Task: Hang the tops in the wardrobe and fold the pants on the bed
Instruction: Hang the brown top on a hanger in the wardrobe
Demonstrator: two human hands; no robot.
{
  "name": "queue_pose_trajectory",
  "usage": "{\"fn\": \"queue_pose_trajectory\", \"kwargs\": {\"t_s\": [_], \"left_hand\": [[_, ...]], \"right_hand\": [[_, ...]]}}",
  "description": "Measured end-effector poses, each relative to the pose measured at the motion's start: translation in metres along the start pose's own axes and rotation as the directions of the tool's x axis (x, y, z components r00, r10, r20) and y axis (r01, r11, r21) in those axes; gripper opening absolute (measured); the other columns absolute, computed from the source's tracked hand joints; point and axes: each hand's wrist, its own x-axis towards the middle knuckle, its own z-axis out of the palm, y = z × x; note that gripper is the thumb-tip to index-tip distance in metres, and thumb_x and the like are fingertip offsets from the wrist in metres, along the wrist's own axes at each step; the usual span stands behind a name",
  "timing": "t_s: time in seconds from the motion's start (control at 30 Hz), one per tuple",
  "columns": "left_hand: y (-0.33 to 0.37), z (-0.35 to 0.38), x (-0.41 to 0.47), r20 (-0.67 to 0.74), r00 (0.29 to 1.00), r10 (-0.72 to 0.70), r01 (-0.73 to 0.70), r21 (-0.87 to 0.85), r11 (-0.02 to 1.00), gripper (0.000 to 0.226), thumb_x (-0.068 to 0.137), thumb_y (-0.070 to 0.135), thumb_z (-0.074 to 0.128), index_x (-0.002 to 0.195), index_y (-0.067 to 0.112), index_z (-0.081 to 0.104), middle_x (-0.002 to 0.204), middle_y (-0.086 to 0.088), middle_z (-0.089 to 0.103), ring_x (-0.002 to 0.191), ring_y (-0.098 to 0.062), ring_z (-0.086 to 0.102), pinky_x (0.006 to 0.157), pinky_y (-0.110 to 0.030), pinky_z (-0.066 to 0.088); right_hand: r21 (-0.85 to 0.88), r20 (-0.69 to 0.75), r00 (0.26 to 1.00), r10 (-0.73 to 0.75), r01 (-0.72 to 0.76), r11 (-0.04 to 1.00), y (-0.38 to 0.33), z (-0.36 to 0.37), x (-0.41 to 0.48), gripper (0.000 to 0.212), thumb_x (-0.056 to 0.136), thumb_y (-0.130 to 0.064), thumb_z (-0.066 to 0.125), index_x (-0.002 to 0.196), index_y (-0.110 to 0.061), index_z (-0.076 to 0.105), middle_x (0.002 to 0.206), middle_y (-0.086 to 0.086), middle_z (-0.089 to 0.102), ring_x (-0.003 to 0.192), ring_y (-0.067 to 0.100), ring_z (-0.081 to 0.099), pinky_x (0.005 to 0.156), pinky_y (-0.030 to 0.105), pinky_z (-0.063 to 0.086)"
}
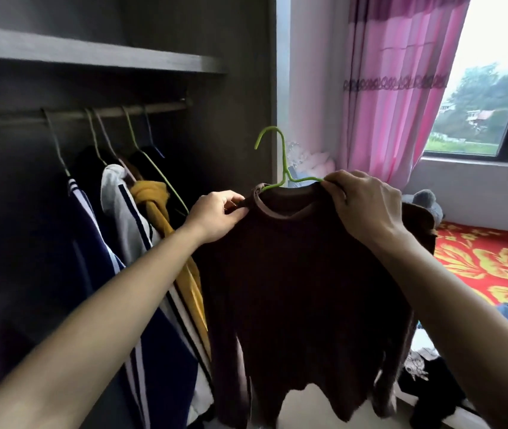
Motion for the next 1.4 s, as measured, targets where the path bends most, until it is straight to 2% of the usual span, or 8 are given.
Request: {"fn": "queue_pose_trajectory", "kwargs": {"t_s": [0.17, 0.47, 0.63, 0.87, 1.07, 1.2, 1.3, 1.4], "left_hand": [[-0.033, -0.037, 0.020, 0.073, 0.997, -0.019, -0.014, 0.430, 0.903, 0.044, 0.088, 0.051, 0.064, 0.126, 0.030, 0.061, 0.124, 0.002, 0.062, 0.115, -0.021, 0.059, 0.089, -0.036, 0.051], [-0.090, -0.091, 0.066, -0.159, 0.986, -0.052, 0.134, 0.562, 0.816, 0.056, 0.094, 0.049, 0.056, 0.140, 0.020, 0.048, 0.147, -0.009, 0.040, 0.136, -0.031, 0.036, 0.104, -0.048, 0.039], [-0.108, -0.089, 0.108, -0.033, 0.998, -0.054, 0.060, 0.761, 0.646, 0.052, 0.100, 0.042, 0.044, 0.148, 0.023, 0.039, 0.162, -0.006, 0.022, 0.150, -0.024, 0.013, 0.115, -0.053, 0.022], [-0.124, -0.054, 0.164, 0.207, 0.972, -0.115, -0.100, 0.798, 0.594, 0.056, 0.104, 0.051, 0.021, 0.155, 0.028, 0.023, 0.166, -0.004, 0.009, 0.153, -0.021, 0.000, 0.118, -0.058, 0.010], [-0.128, -0.044, 0.174, 0.254, 0.937, -0.242, -0.126, 0.887, 0.445, 0.056, 0.102, 0.058, 0.016, 0.140, 0.034, 0.050, 0.145, -0.007, 0.046, 0.137, -0.030, 0.032, 0.109, -0.064, 0.013], [-0.138, -0.058, 0.159, 0.259, 0.923, -0.285, -0.136, 0.912, 0.388, 0.060, 0.102, 0.055, 0.020, 0.123, 0.025, 0.067, 0.127, -0.006, 0.060, 0.128, -0.029, 0.037, 0.107, -0.060, 0.014], [-0.139, -0.068, 0.146, 0.250, 0.952, -0.179, -0.148, 0.883, 0.446, 0.055, 0.101, 0.055, 0.027, 0.118, 0.021, 0.067, 0.122, -0.007, 0.058, 0.124, -0.029, 0.040, 0.106, -0.060, 0.016], [-0.136, -0.079, 0.138, 0.084, 0.996, 0.036, -0.091, 0.857, 0.507, 0.053, 0.098, 0.059, 0.036, 0.129, 0.021, 0.056, 0.138, -0.012, 0.047, 0.132, -0.031, 0.036, 0.111, -0.059, 0.018]], "right_hand": [[-0.134, -0.037, 0.999, -0.025, 0.020, 0.991, -0.041, 0.013, 0.021, 0.034, 0.105, -0.046, 0.043, 0.111, -0.028, 0.070, 0.093, 0.001, 0.070, 0.076, 0.029, 0.067, 0.060, 0.030, 0.041], [-0.274, 0.037, 0.999, -0.012, 0.021, 0.962, -0.090, 0.072, 0.092, 0.017, 0.100, -0.031, 0.053, 0.104, -0.027, 0.069, 0.094, 0.002, 0.067, 0.083, 0.031, 0.065, 0.058, 0.031, 0.030], [-0.325, 0.062, 0.997, -0.044, 0.062, 0.944, -0.098, 0.100, 0.117, 0.011, 0.095, -0.030, 0.059, 0.097, -0.031, 0.070, 0.089, -0.002, 0.067, 0.080, 0.029, 0.064, 0.048, 0.026, 0.010], [-0.304, 0.074, 0.995, -0.071, 0.090, 0.948, -0.089, 0.131, 0.141, 0.014, 0.097, -0.028, 0.055, 0.102, -0.029, 0.067, 0.091, -0.001, 0.063, 0.079, 0.028, 0.067, 0.051, 0.028, 0.018], [-0.339, 0.113, 0.991, -0.065, 0.100, 0.936, -0.097, 0.142, 0.144, 0.014, 0.094, -0.018, 0.055, 0.104, -0.024, 0.063, 0.092, 0.002, 0.061, 0.078, 0.031, 0.066, 0.048, 0.027, 0.014], [-0.321, 0.130, 0.989, -0.069, 0.107, 0.941, -0.104, 0.148, 0.145, 0.018, 0.093, -0.013, 0.053, 0.107, -0.020, 0.063, 0.097, 0.005, 0.061, 0.083, 0.034, 0.067, 0.050, 0.028, 0.020], [-0.265, 0.114, 0.990, -0.078, 0.106, 0.958, -0.113, 0.155, 0.148, 0.018, 0.093, -0.016, 0.053, 0.109, -0.020, 0.061, 0.099, 0.006, 0.060, 0.082, 0.035, 0.067, 0.051, 0.029, 0.021], [-0.184, 0.052, 0.996, -0.072, 0.080, 0.980, -0.127, 0.160, 0.159, 0.018, 0.093, -0.019, 0.055, 0.110, -0.018, 0.060, 0.097, 0.008, 0.059, 0.076, 0.037, 0.067, 0.048, 0.029, 0.018]]}}
